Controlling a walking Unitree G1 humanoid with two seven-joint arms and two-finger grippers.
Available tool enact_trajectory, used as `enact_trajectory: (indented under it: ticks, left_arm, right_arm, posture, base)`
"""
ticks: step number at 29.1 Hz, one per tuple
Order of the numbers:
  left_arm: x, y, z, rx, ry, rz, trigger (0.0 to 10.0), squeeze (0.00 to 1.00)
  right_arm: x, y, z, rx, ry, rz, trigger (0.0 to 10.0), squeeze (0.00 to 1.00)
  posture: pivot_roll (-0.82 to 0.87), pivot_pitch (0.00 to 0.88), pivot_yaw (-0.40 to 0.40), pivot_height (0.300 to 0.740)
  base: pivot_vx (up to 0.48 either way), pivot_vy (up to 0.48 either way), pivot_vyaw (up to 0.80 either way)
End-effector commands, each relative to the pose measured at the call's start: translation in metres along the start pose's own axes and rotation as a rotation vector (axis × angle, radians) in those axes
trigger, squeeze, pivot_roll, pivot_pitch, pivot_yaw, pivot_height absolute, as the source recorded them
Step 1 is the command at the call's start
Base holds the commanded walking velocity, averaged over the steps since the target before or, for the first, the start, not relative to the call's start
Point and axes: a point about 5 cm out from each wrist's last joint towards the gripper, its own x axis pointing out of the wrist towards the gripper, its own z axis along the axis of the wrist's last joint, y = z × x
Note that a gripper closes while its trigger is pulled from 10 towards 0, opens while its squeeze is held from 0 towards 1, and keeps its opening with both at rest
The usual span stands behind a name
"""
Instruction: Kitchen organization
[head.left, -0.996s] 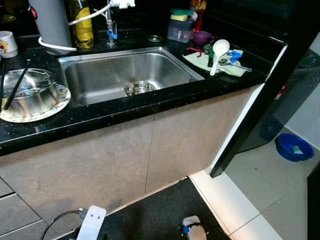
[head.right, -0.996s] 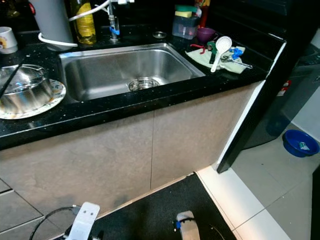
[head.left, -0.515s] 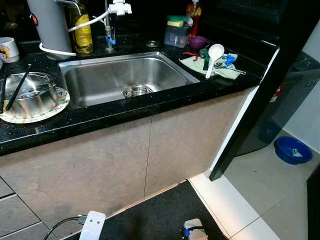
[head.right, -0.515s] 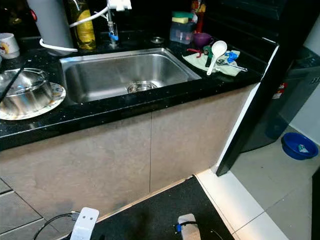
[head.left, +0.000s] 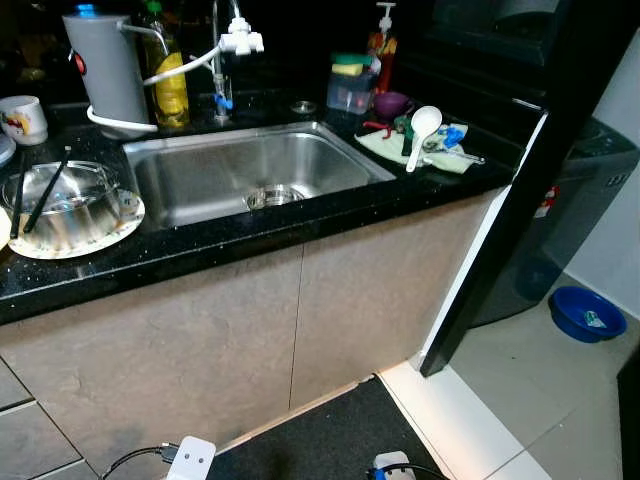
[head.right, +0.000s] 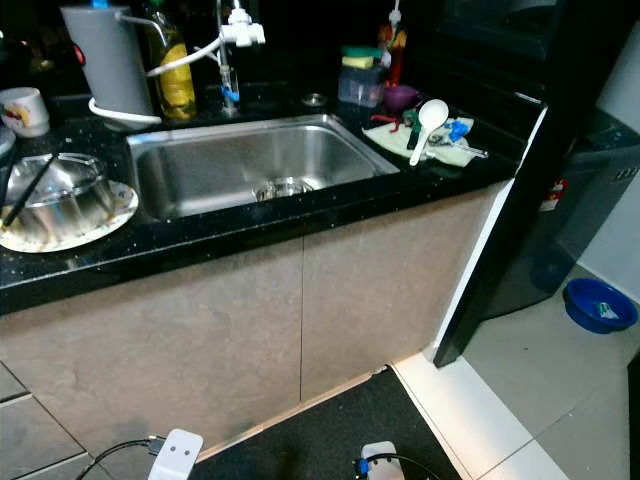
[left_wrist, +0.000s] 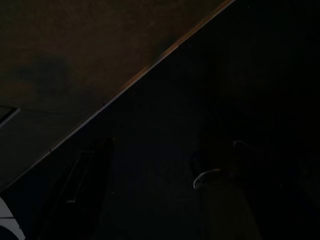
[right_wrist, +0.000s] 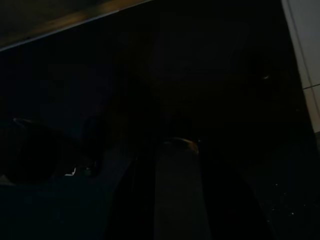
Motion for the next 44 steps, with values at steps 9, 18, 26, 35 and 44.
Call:
enact_trajectory:
  ticks: [9,18,26,35,44]
  left_arm:
    - [0.0018,-0.0071,-0.0002,-0.001,0.03,-0.024,10.0,0.0]
    - [0.0047,-0.0035,0.0029,0.006,0.055,0.013,10.0,0.0]
    - [0.005,-0.0021,0.0057,-0.049,0.031,0.031,10.0,0.0]
    - [0.0041,0.0026,0.0013,-0.061,0.054,0.031,10.0,0.0]
    - [0.0046,0.0015,0.0032,-0.053,0.045,0.029,10.0,0.0]
  right_arm:
    - [-0.0024,-0.0066,-0.0094,-0.007,0.044,-0.012,10.0,0.0]
    - [-0.0017,-0.007,-0.0065,-0.03,0.043,-0.006,10.0,0.0]
    - [-0.0012,-0.0075,-0.005,-0.043,0.047,-0.012,10.0,0.0]
    - [-0.0009,-0.0026,-0.007,-0.029,0.048,-0.002,10.0,0.0]
    - [-0.002,-0.0035,-0.0111,-0.045,0.058,-0.004,10.0,0.0]
  posture:
    - [-0.03,0.027,-0.055,0.74]
    - [-0.04,0.042,-0.061,0.74]
    - [-0.03,0.041,-0.064,0.74]
    - [-0.01,0.041,-0.059,0.74]
    - [-0.01,0.055,-0.055,0.74]
  base:
    - [0.0,0.0,0.0]
    - [0.0,0.0,0.0]
    - [0.0,0.0,0.0]
    - [0.0,0.0,0.0]
    - [0.0,0.0,0.0]
